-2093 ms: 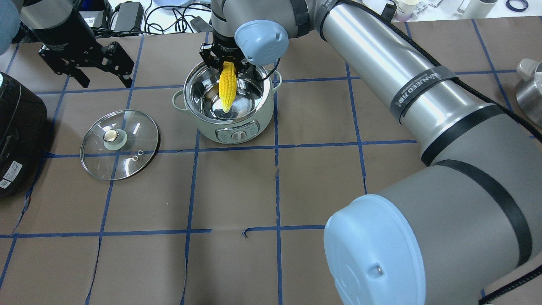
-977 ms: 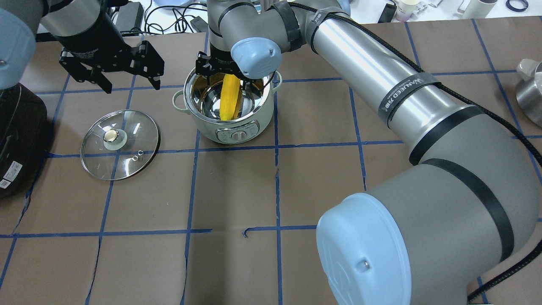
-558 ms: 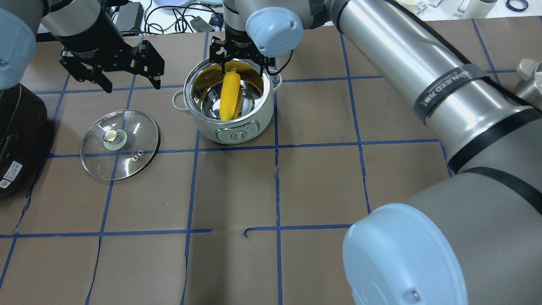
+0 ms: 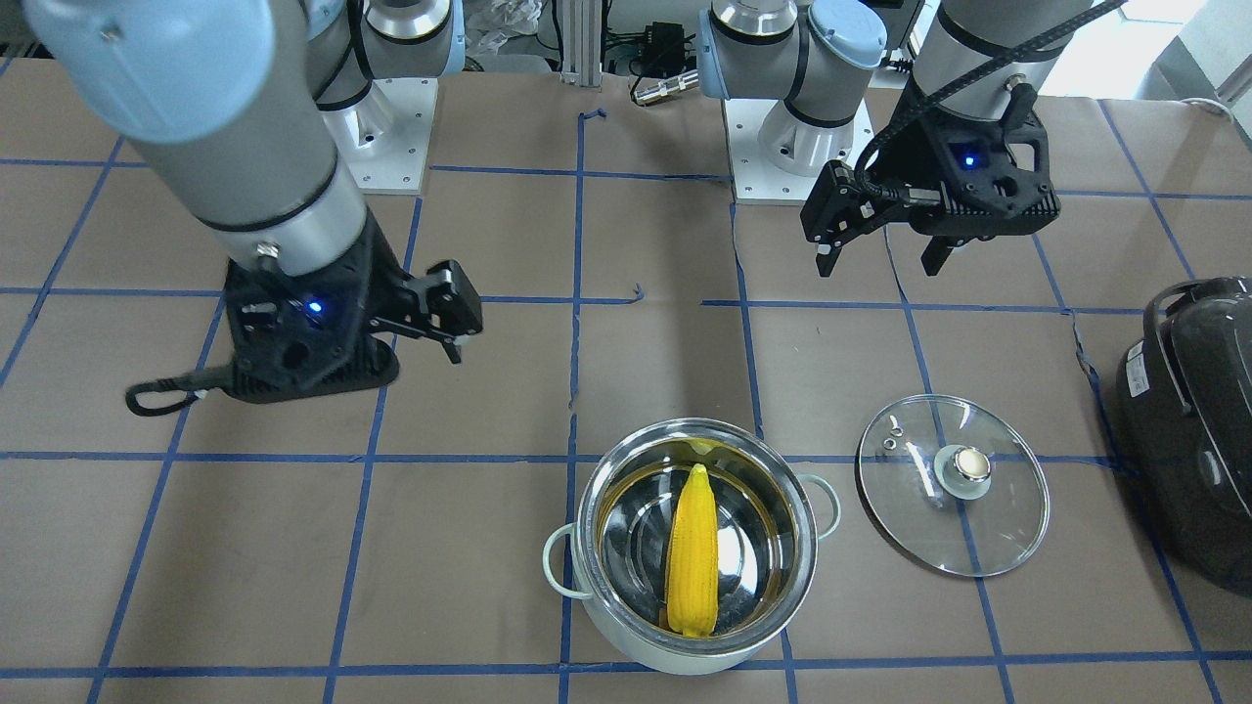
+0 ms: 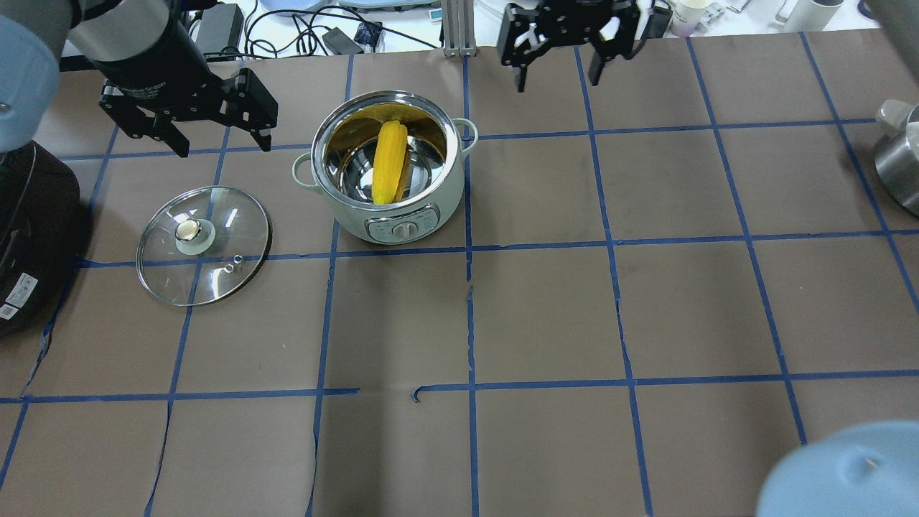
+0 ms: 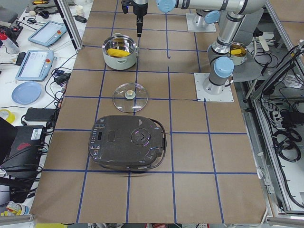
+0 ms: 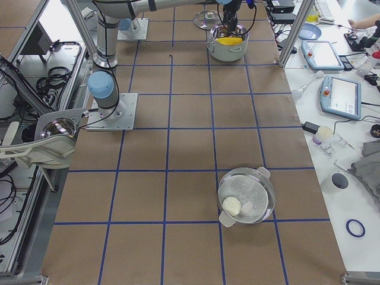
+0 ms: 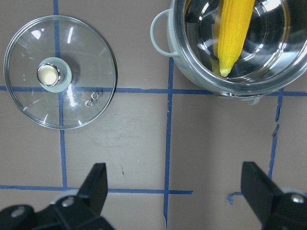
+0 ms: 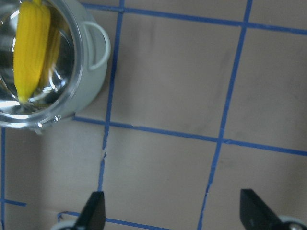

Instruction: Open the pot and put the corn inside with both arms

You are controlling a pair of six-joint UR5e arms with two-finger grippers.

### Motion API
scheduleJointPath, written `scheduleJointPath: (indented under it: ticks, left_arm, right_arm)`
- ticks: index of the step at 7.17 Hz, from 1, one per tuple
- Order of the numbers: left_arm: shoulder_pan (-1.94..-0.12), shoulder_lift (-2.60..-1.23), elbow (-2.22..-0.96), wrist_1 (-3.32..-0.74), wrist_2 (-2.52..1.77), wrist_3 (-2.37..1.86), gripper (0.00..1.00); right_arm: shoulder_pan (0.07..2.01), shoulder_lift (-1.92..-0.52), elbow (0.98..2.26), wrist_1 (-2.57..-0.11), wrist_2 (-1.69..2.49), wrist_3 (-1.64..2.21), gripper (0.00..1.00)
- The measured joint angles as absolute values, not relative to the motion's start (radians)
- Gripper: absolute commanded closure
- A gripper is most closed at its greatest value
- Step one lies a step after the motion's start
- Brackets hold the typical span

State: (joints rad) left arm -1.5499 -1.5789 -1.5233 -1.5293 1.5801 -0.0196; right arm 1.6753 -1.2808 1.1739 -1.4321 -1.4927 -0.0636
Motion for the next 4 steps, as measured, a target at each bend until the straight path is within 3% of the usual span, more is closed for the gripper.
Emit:
scheduleJointPath:
  ticks: [2,4]
  left_arm:
    - [-1.547,-1.579,-1.524,-1.529,1.576,-0.019,0.00]
    - [-1.545,-1.578,-1.525,-1.529,1.572,-0.017,0.00]
  right_arm:
    - [1.617,-1.464,1.361,-1.437,-1.521,-0.159,0.00]
    - [1.607,-1.506,1.430,-1.498,-1.527,-0.169,0.00]
